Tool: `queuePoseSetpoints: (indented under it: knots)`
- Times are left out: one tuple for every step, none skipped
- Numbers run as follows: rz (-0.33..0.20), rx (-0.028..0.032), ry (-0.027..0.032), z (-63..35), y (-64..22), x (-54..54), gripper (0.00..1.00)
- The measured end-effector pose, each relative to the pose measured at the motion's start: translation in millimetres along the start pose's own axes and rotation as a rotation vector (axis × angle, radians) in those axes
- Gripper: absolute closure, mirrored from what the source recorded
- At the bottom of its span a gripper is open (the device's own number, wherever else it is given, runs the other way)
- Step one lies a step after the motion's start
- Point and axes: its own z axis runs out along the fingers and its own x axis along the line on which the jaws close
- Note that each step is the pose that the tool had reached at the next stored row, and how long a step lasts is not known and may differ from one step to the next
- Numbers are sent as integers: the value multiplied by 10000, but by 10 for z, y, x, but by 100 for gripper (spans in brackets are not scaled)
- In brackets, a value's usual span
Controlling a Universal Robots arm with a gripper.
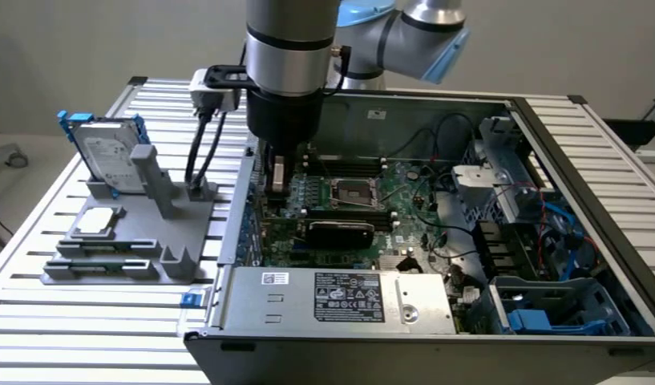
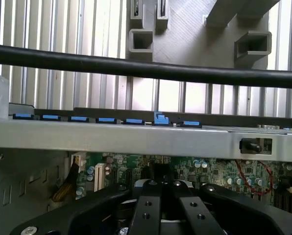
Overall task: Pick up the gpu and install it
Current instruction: 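Press down on the gpu until it lock into place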
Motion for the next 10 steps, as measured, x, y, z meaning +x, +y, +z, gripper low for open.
queuePoseSetpoints:
  knots:
    - [-6,0,2,-9,-40,2,89]
    - [-16,0,2,-18,-79,4,89]
    - [-26,0,3,-29,-115,6,89]
    - [-38,0,4,-41,-146,8,89]
    - [-50,0,5,-51,-171,10,89]
    - [-63,2,6,-58,-191,11,89]
    - [-73,10,7,-62,-209,13,89]
    - [-82,34,8,-65,-224,15,89]
    - [-88,87,11,-67,-236,17,89]
    - [-92,174,16,-68,-246,18,89]
